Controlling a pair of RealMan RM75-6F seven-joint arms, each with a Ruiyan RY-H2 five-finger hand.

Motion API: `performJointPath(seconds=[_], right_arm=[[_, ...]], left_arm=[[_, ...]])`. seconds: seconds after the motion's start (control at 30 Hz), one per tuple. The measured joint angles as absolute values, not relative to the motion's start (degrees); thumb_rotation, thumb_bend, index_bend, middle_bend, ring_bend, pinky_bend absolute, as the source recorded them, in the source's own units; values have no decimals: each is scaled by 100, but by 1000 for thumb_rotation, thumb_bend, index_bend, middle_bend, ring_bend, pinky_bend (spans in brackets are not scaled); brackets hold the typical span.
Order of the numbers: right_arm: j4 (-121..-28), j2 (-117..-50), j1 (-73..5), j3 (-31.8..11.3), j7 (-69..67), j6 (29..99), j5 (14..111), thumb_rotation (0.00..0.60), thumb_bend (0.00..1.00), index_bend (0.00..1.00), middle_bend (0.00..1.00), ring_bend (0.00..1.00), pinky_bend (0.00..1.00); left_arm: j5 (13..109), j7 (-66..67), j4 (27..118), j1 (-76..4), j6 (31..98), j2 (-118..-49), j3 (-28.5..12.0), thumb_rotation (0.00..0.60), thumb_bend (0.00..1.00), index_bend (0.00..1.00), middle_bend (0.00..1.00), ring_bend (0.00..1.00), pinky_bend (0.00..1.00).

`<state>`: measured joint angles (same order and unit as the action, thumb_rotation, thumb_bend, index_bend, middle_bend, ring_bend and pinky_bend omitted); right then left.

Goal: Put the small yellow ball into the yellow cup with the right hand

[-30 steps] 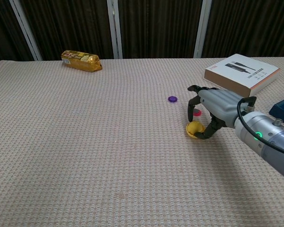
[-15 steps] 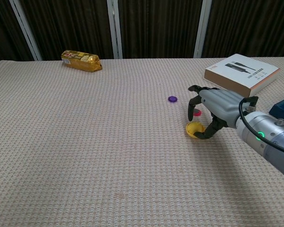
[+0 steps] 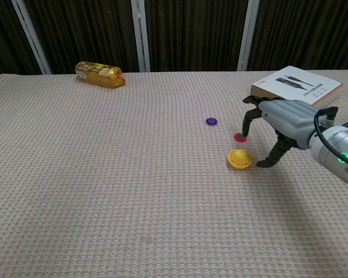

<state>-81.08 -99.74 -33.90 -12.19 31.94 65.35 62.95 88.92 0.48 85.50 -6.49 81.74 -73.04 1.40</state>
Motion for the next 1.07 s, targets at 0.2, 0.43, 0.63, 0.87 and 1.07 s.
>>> performJointPath(seconds=[0.2,0.43,0.63,0.87,1.07], right_arm=[[-8833,-9339,-3243,-1034,3637,6611,6187,600,0,72,0,0,0],[-9871,-8073,-2755,-700,3688,7083,6384,600,0,23,0,0,0],[-10161,-7118,-2073,-241,3014,7651,6987,600,0,22,0,0,0],[-9946,-6717,-1364,200,2024,8214,7626,600,0,26,0,0,0],[-9397,-6746,-974,335,1358,8538,7985,600,0,36,0,0,0]], left_arm=[[8943,59,8514,-664,8166,-7296,165,600,0,0,0,0,169],[8934,118,8502,-655,8170,-7285,176,600,0,0,0,0,169],[8967,234,8531,-626,8228,-7278,195,600,0,0,0,0,169],[8989,394,8615,-598,8249,-7252,228,600,0,0,0,0,169],[8950,405,8645,-602,8202,-7239,228,600,0,0,0,0,169]])
